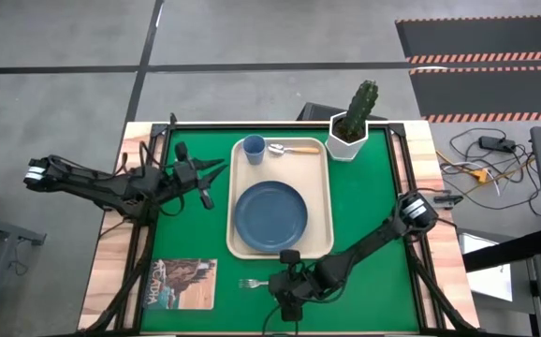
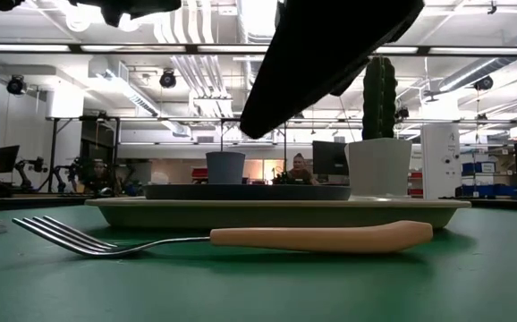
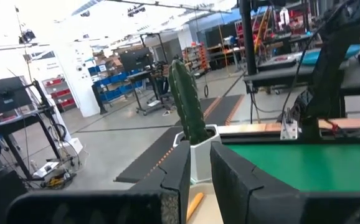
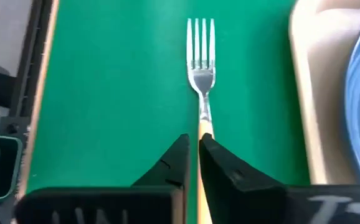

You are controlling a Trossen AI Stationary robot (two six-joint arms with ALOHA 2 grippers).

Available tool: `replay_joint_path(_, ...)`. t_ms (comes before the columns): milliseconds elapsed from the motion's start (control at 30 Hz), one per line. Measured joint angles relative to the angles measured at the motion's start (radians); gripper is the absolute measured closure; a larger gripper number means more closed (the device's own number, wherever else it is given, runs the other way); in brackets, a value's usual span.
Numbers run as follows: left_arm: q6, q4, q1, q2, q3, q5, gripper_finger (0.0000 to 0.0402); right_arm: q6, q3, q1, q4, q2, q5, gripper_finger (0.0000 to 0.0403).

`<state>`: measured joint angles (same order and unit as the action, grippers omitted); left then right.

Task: Pick and place plate/cup/fork/spoon on tray
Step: Put the orange fork on top of the tray

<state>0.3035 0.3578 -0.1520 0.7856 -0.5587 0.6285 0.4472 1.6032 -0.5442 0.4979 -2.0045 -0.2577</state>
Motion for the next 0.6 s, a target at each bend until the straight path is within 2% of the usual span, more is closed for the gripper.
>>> replay_joint_path(367, 0.0, 0.026, 0.0, -0.001, 0.0, 0.0, 0.0357, 0.015, -0.015, -0.002, -0.004, -0.009, -0.031, 0.0274)
replay_joint_path(600, 0.0, 0.026, 0.0, -0.001, 0.0, 0.0, 0.0357, 0.018, -0.08, 0.003, -0.086, -0.009, -0.026, 0.0246)
